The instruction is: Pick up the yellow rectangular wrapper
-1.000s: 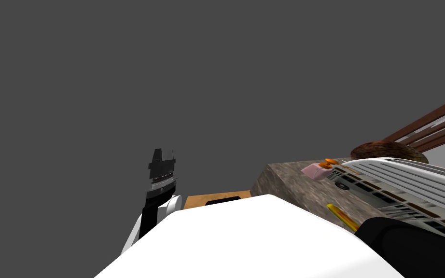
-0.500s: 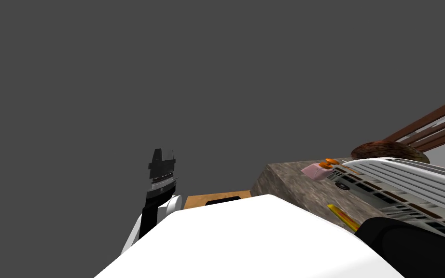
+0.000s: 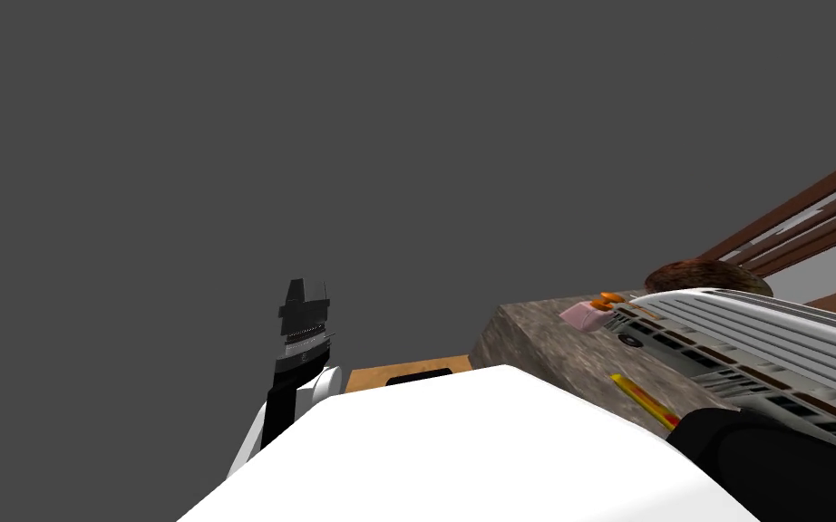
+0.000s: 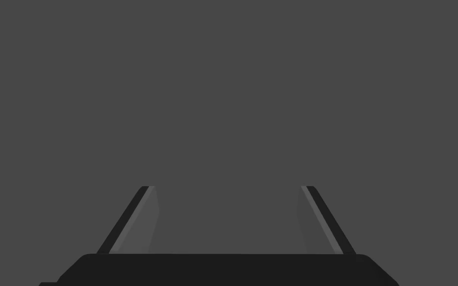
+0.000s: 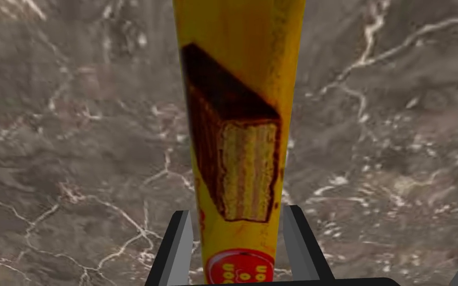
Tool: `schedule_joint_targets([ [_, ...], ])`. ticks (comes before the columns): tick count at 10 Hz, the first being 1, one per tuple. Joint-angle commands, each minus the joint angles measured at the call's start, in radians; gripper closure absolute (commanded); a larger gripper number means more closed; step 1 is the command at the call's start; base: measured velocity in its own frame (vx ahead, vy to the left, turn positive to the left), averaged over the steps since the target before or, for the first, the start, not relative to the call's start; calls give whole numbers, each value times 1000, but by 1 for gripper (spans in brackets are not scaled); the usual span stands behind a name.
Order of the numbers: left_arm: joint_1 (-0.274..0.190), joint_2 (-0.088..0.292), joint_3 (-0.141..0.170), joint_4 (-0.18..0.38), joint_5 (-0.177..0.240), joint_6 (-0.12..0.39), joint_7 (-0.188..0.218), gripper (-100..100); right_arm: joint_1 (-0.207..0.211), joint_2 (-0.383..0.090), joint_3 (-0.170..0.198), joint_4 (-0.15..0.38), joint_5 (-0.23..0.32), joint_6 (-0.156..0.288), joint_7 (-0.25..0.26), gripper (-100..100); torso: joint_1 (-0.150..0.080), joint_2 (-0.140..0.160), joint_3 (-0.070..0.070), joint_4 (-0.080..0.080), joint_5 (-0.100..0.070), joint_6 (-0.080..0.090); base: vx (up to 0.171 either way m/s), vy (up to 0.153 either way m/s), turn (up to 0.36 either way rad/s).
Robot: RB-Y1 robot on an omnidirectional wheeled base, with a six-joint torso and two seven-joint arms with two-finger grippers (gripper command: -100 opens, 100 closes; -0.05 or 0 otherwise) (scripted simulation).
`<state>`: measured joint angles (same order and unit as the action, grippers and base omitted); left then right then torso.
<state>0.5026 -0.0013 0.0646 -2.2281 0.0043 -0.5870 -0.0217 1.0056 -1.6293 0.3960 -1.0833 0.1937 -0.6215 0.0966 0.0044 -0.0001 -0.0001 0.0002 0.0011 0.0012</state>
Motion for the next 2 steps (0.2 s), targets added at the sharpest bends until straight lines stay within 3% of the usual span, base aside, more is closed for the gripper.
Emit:
schedule_joint_targets([
  [1, 0, 0, 0, 0, 0, 0, 0, 0, 0, 0, 0, 0, 0, 0, 0, 100, 0, 0, 0, 0, 0, 0, -10, 10, -14],
  [2, 0, 0, 0, 0, 0, 0, 0, 0, 1, -1, -1, 0, -1, -2, 0, 0, -1, 0, 0, 0, 0, 0, 0, 0, 0],
])
